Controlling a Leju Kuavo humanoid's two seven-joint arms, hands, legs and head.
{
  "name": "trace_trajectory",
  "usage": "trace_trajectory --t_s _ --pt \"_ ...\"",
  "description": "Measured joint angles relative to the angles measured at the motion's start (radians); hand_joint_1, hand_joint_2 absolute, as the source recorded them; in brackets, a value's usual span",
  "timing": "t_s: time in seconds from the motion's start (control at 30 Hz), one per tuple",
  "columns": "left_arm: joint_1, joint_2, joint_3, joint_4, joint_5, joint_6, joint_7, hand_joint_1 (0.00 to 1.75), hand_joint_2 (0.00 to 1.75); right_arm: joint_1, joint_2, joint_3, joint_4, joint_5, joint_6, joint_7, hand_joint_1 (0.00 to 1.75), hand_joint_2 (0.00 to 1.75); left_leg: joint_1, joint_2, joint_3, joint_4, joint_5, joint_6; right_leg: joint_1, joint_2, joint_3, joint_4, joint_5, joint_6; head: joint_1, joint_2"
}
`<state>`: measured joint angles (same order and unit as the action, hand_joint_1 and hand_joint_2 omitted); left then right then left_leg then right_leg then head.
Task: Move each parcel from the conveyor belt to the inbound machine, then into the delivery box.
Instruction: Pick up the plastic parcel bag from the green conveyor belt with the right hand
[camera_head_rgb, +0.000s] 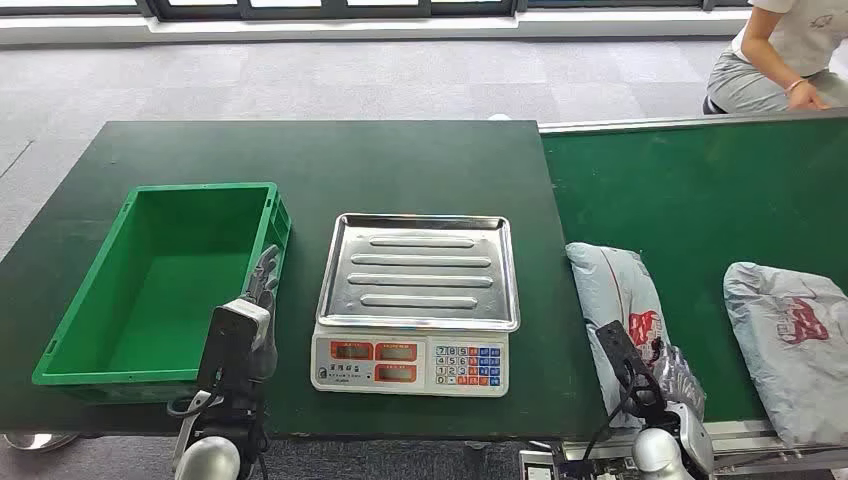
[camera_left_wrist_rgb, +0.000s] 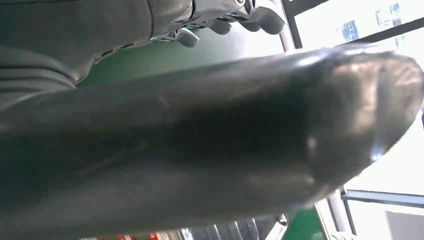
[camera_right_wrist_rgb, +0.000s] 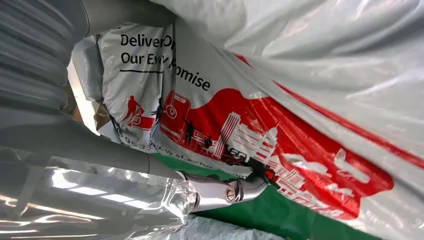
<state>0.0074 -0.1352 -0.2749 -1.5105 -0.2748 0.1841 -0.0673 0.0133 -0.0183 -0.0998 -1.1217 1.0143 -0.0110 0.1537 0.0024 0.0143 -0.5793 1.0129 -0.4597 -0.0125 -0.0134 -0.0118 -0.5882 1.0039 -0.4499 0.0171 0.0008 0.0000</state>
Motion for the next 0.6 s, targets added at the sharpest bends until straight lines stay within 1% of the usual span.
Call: trace_trajectory --t_s 0.13,0.17,0.2,0.27,0.3,0.33,0.5,0.6 --pt "-0.009 -0.001 -0.001 0.008 -0.001 -0.001 0.001 0.00 0.00 0.003 0.014 0.034 0.007 0.001 0.012 0.003 0.00 1.75 0.002 0.006 0.000 0.000 -0.003 -0.004 0.002 0.006 0.001 0.000 0.000 -0.003 0.000 0.000" --pt "-0.010 -0.001 -0.001 0.009 -0.001 -0.001 0.001 0.00 0.00 0.002 0.019 0.045 0.012 0.004 0.012 0.006 0.03 1.75 0.003 0.008 0.000 0.000 -0.004 -0.006 0.003 0.009 0.002 0.000 0.000 -0.005 0.000 0.000" --pt "-0.010 -0.001 -0.001 0.010 -0.001 -0.001 0.001 0.00 0.00 0.001 0.024 0.055 0.018 0.008 0.009 0.010 0.19 1.75 0.005 0.011 0.000 0.000 -0.006 -0.009 0.003 0.012 0.004 0.000 -0.001 -0.007 0.000 0.000" --pt "-0.011 -0.002 -0.002 0.011 -0.001 -0.001 0.001 0.00 0.00 -0.005 0.033 0.075 0.034 0.015 0.002 0.017 1.06 1.75 0.008 0.017 0.003 0.000 -0.008 -0.012 0.006 0.018 0.005 0.000 -0.001 -0.010 0.000 0.000" --pt "-0.011 -0.003 -0.002 0.011 -0.001 -0.001 0.002 0.00 0.00 -0.009 0.036 0.086 0.043 0.020 -0.003 0.022 1.47 1.75 0.010 0.020 0.004 0.000 -0.009 -0.014 0.008 0.020 0.006 0.000 -0.001 -0.011 0.000 0.000" --pt "-0.011 -0.004 -0.002 0.011 -0.002 -0.001 0.003 0.00 0.00 -0.013 0.041 0.098 0.055 0.029 -0.008 0.028 1.75 1.75 0.012 0.022 0.006 0.000 -0.010 -0.015 0.009 0.023 0.006 0.000 -0.001 -0.012 0.000 0.000" --pt "-0.011 -0.008 -0.004 0.011 -0.004 0.003 0.008 0.00 0.00 -0.038 0.059 0.165 0.120 0.104 -0.054 0.078 1.75 1.75 0.022 0.034 0.014 0.000 -0.016 -0.022 0.019 0.034 0.010 0.000 -0.002 -0.021 0.000 0.000" --pt "-0.011 -0.010 -0.004 0.011 -0.004 0.005 0.010 0.00 0.00 -0.047 0.061 0.187 0.143 0.117 -0.063 0.085 1.75 1.75 0.026 0.037 0.018 0.000 -0.020 -0.021 0.023 0.038 0.013 0.000 -0.002 -0.025 0.000 0.000"
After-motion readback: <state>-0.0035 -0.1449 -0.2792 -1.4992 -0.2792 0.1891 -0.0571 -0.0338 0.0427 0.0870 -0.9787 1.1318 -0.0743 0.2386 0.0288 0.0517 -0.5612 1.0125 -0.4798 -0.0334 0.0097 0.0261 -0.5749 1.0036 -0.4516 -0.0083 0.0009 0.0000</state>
